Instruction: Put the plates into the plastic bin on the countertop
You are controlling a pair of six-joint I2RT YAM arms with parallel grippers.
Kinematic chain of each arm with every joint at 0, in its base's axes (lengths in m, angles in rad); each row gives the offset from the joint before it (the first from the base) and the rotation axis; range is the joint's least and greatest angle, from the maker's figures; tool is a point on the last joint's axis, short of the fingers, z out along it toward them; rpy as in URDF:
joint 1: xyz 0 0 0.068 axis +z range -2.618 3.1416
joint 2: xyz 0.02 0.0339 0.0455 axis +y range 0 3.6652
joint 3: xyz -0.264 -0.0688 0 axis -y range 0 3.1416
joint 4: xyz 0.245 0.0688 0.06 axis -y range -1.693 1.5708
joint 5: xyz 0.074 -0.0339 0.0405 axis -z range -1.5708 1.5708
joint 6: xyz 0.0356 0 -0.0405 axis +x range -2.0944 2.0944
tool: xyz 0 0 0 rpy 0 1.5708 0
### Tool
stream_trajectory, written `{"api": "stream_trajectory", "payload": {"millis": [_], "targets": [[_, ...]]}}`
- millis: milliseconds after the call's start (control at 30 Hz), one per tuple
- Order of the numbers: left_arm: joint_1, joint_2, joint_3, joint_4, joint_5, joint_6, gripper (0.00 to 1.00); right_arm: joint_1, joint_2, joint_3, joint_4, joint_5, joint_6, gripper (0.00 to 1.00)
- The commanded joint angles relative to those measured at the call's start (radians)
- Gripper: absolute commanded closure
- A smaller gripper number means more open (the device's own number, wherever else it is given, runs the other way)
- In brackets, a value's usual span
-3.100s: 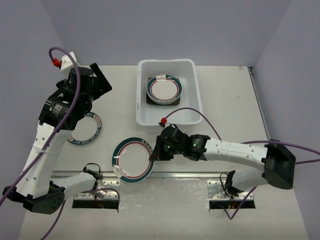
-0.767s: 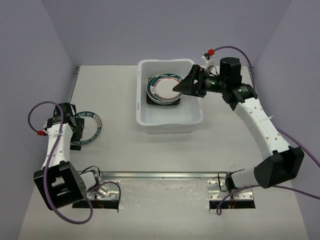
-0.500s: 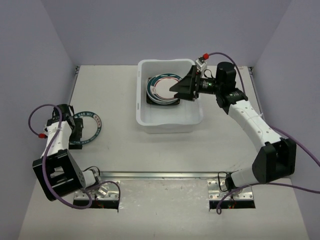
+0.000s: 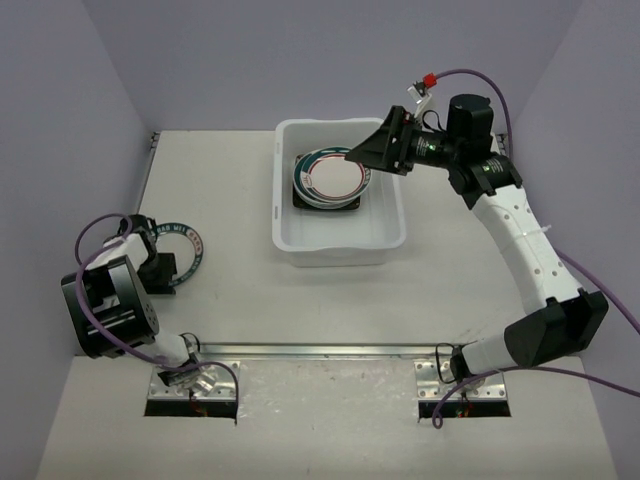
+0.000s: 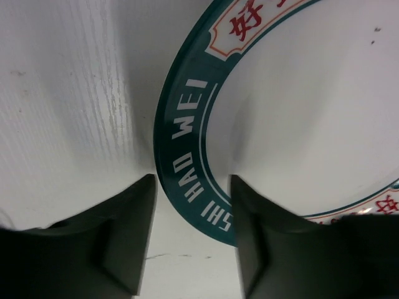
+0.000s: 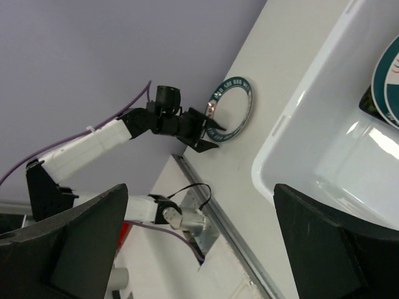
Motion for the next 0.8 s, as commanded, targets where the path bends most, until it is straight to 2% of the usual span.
{"api": "stream_trajectory", "payload": {"millis": [0, 100, 167, 300, 433, 567, 700, 767], "targets": [[-0.003, 0.019, -0.010, 0.041, 0.001, -0.005, 0.58, 0.003, -0.005, 0.027, -0.131, 0.090, -0.129, 0.01], [-0.003, 0.059, -0.016, 0.050, 0.023, -0.001, 0.69, 0.004, -0.005, 0.038, -0.137, 0.102, -0.133, 0.01], [-0.004, 0.067, -0.020, 0.056, 0.030, -0.001, 0.71, 0.003, -0.006, 0.048, -0.141, 0.108, -0.137, 0.01], [-0.004, 0.075, -0.036, 0.077, 0.040, 0.004, 0.98, 0.004, -0.012, 0.056, -0.147, 0.111, -0.145, 0.01], [-0.004, 0.009, -0.046, 0.122, 0.076, 0.008, 1.00, 0.001, -0.014, 0.057, -0.148, 0.119, -0.149, 0.01], [-0.005, -0.138, -0.052, 0.199, 0.113, 0.031, 1.00, 0.002, -0.018, 0.057, -0.147, 0.120, -0.153, 0.01], [-0.003, -0.257, -0.096, 0.390, 0.207, 0.071, 1.00, -0.001, -0.048, 0.018, -0.083, 0.131, -0.138, 0.01], [-0.004, -0.278, -0.095, 0.430, 0.245, 0.071, 1.00, -0.011, -0.063, -0.032, -0.021, 0.098, -0.098, 0.01]]}}
